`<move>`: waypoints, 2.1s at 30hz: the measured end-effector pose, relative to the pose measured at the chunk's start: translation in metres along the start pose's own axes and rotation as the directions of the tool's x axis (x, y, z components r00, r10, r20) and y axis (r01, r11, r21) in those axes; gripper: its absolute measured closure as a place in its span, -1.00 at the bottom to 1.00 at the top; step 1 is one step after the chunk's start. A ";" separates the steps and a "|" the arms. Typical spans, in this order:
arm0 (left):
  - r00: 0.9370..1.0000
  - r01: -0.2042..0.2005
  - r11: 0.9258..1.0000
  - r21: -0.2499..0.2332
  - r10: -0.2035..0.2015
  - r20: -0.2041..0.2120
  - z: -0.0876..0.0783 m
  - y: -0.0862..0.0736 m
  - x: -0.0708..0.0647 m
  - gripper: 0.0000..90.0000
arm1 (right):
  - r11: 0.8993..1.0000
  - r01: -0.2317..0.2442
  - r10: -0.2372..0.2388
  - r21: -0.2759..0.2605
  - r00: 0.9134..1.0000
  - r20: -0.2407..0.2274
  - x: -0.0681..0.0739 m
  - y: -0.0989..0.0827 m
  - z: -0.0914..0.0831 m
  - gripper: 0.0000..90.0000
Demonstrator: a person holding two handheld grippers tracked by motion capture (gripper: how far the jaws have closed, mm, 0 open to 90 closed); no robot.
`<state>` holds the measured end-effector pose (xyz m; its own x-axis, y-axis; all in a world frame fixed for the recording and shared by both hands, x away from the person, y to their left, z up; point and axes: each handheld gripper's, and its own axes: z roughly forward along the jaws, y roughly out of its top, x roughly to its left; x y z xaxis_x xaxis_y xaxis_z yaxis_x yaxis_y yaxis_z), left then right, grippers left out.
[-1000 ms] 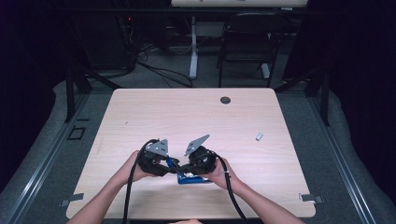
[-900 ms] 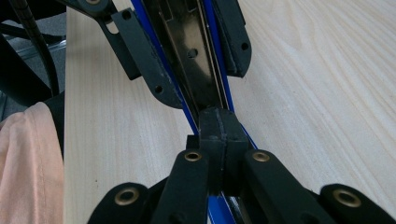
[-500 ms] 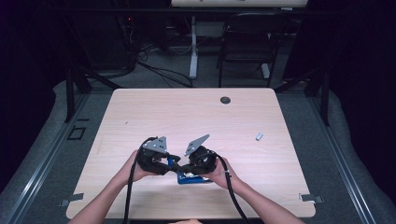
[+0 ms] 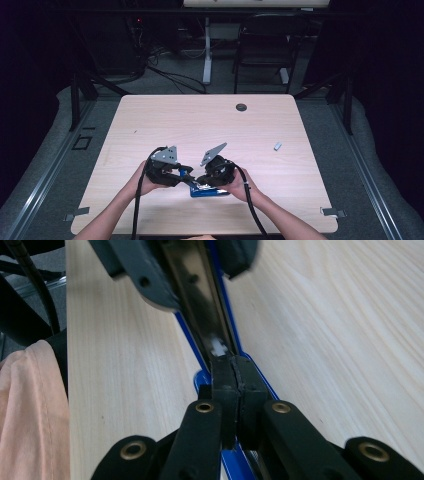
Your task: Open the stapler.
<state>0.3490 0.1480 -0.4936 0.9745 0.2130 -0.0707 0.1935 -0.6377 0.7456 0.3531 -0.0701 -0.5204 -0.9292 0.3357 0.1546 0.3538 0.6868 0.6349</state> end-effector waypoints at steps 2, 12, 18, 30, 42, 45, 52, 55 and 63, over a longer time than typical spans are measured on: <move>1.000 -0.002 1.000 0.001 0.002 -0.001 0.000 0.000 0.000 0.45 | 1.000 -0.027 0.027 0.006 1.000 0.016 -0.004 -0.003 -0.006 0.97; 1.000 -0.005 1.000 0.004 0.005 -0.001 0.000 0.000 0.000 0.45 | 0.986 -0.138 0.123 0.090 0.981 0.153 -0.031 -0.025 -0.040 0.66; 1.000 -0.008 1.000 0.005 0.008 -0.001 0.000 0.000 0.000 0.45 | 0.979 -0.191 0.177 0.069 0.970 0.168 -0.036 -0.037 -0.052 0.61; 1.000 -0.011 1.000 0.015 0.011 0.003 0.000 -0.001 0.000 0.45 | 0.971 -0.205 0.192 0.121 0.975 0.114 -0.037 -0.039 -0.039 0.74; 1.000 0.003 0.999 0.044 -0.004 0.015 -0.003 -0.006 0.003 0.46 | 0.967 -0.197 0.179 0.164 0.977 0.120 -0.038 -0.039 -0.032 0.83; 1.000 0.001 0.998 0.056 -0.003 0.020 -0.005 -0.007 0.003 0.46 | 0.966 -0.200 0.182 0.163 0.976 0.119 -0.038 -0.040 -0.032 0.83; 1.000 0.004 0.997 0.079 -0.006 0.020 -0.007 -0.014 0.003 0.45 | 0.964 -0.205 0.186 0.167 0.975 0.120 -0.038 -0.040 -0.031 0.83; 1.000 0.008 0.996 0.088 -0.011 0.028 -0.007 -0.015 0.004 0.45 | 0.964 -0.205 0.188 0.170 0.976 0.114 -0.039 -0.041 -0.031 0.83; 1.000 0.015 0.993 0.118 -0.018 0.025 -0.007 -0.023 0.006 0.45 | 0.959 -0.228 0.210 0.169 0.971 0.116 -0.040 -0.042 -0.028 0.83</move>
<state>0.3493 0.1688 -0.5062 0.9734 0.2056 -0.1008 0.2200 -0.7176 0.6608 0.3723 -0.1306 -0.5319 -0.8155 0.5446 0.1960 0.5688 0.6914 0.4454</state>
